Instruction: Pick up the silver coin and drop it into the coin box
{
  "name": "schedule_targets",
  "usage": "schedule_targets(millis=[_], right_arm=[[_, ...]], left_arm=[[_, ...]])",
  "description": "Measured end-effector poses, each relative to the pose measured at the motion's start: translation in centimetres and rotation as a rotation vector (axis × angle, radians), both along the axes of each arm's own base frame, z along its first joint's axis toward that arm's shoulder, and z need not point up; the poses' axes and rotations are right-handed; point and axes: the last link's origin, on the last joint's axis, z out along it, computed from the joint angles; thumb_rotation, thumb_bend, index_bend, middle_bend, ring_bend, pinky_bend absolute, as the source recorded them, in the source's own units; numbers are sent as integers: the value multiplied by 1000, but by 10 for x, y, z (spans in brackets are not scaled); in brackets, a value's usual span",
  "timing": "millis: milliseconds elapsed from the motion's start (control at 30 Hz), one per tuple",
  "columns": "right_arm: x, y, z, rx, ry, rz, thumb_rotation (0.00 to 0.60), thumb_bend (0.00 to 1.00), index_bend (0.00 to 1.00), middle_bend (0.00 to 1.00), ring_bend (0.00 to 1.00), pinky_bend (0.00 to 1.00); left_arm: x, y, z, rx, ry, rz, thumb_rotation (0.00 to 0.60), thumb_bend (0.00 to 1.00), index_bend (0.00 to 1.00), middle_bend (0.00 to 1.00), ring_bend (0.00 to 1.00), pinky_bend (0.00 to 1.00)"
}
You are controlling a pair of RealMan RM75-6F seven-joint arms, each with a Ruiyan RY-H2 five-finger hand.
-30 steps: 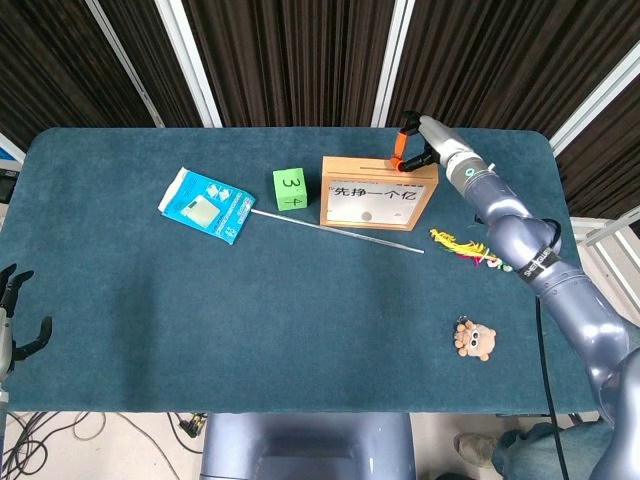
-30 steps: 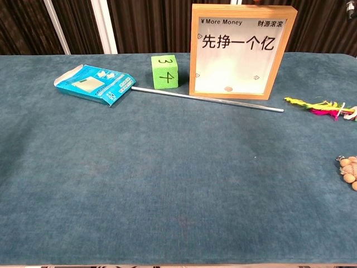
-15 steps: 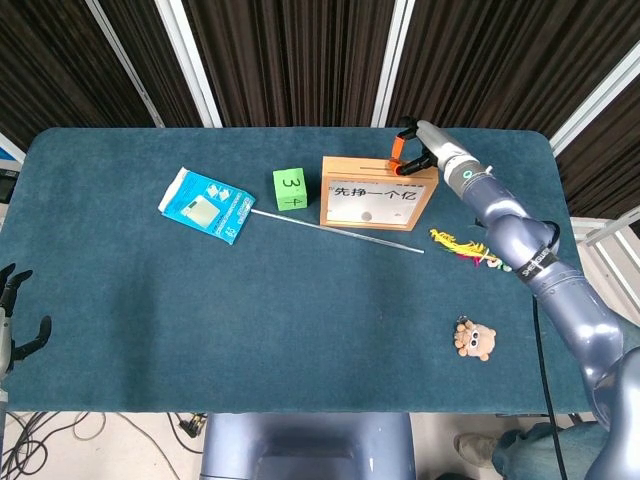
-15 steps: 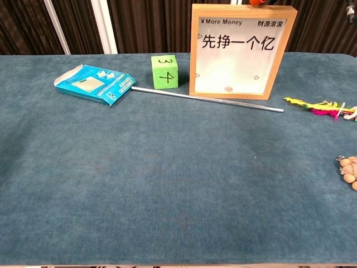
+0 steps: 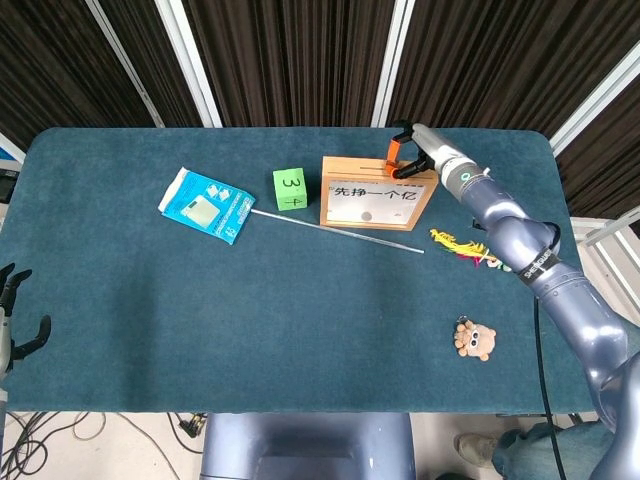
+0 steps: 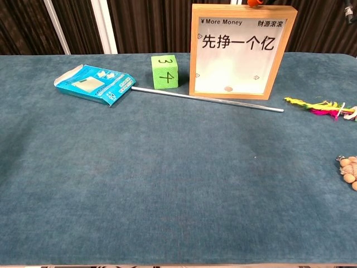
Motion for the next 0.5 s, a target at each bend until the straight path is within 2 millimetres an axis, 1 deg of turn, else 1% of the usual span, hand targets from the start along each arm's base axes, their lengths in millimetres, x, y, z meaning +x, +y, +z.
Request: schedule_targets(millis=[500], right_arm=[[-2, 0, -2, 2, 7, -7, 600, 574, 558, 38, 0, 0]], left_arm=[[0, 0, 0, -1, -1, 0, 600, 393, 157, 32, 41, 0]])
